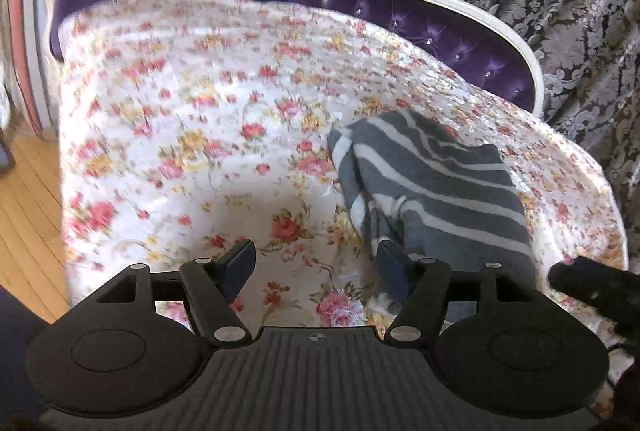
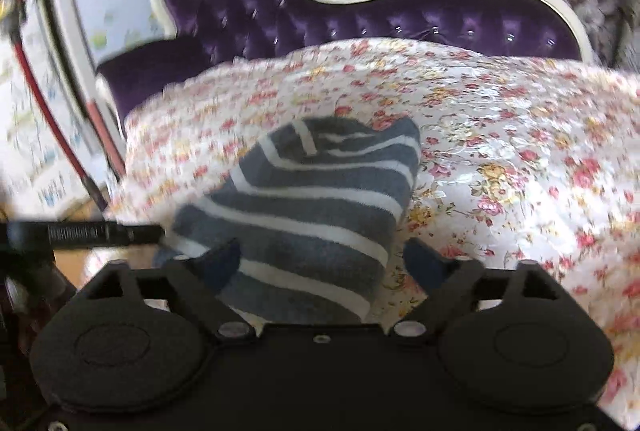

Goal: Fold small clothes
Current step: 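Open both tools and withdraw from the folded cardigan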

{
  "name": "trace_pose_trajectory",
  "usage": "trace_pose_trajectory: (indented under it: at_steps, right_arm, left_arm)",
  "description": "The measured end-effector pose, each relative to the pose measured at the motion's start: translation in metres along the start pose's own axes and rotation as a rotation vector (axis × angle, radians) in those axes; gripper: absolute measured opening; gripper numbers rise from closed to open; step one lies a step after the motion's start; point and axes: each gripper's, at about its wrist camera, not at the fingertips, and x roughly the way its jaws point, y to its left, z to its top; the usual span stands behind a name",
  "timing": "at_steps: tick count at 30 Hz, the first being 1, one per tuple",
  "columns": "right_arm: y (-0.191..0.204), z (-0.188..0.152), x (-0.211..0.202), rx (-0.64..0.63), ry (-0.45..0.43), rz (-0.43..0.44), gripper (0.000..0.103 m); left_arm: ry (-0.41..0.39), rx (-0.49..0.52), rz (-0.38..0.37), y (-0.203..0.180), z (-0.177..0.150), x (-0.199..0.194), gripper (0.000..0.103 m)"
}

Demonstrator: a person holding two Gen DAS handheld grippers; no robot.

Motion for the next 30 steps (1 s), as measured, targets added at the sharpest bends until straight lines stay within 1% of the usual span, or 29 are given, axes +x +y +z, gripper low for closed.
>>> trace_pose_trajectory:
  at_steps: [1, 2, 4, 5, 9, 12, 16, 19, 21, 23, 25, 27, 30]
  right_arm:
    - [-0.002, 0.001, -0.004, 0.025, -0.006, 0.005, 0.103]
    - [-0.003, 0.002, -0.007, 0.042, -0.008, 0.01, 0.103]
    - [-0.005, 0.003, -0.013, 0.071, -0.01, 0.015, 0.103]
    - [-0.005, 0.004, -0.015, 0.081, -0.01, 0.009, 0.103]
    - [-0.006, 0.003, -0.023, 0.103, -0.02, -0.052, 0.103]
    - [-0.01, 0.003, -0.028, 0.133, -0.015, -0.082, 0.103]
    - [-0.017, 0.002, -0.033, 0.167, 0.002, -0.097, 0.103]
    - [-0.018, 0.001, -0.035, 0.169, 0.015, -0.098, 0.103]
    - [-0.017, 0.001, -0.035, 0.168, 0.025, -0.105, 0.103]
    - [-0.016, 0.001, -0.035, 0.166, 0.032, -0.117, 0.103]
    - [-0.015, 0.001, -0.036, 0.163, 0.034, -0.123, 0.103]
    - [-0.014, 0.001, -0.037, 0.163, 0.037, -0.128, 0.103]
    - [-0.011, 0.001, -0.038, 0.149, 0.047, -0.13, 0.102]
  left_arm:
    - [-0.012, 0.025, 0.007, -0.006, 0.001, -0.006, 0.073]
    - [-0.02, 0.046, 0.002, -0.011, 0.002, -0.009, 0.078]
    - [-0.033, 0.083, -0.01, -0.023, 0.003, -0.016, 0.101]
    - [-0.038, 0.097, -0.011, -0.028, 0.003, -0.019, 0.103]
    - [-0.069, 0.154, -0.018, -0.049, 0.002, -0.028, 0.103]
    - [-0.057, 0.17, -0.034, -0.06, 0.003, -0.029, 0.103]
    - [-0.029, 0.167, -0.054, -0.067, 0.002, -0.03, 0.103]
    - [-0.018, 0.198, -0.017, -0.075, 0.0, -0.034, 0.102]
    - [-0.009, 0.223, 0.041, -0.082, -0.001, -0.035, 0.102]
    - [-0.01, 0.251, 0.116, -0.089, -0.002, -0.037, 0.102]
    - [-0.018, 0.269, 0.176, -0.093, -0.003, -0.04, 0.102]
    - [-0.026, 0.277, 0.189, -0.094, -0.004, -0.043, 0.102]
    - [-0.016, 0.258, 0.157, -0.091, -0.001, -0.047, 0.101]
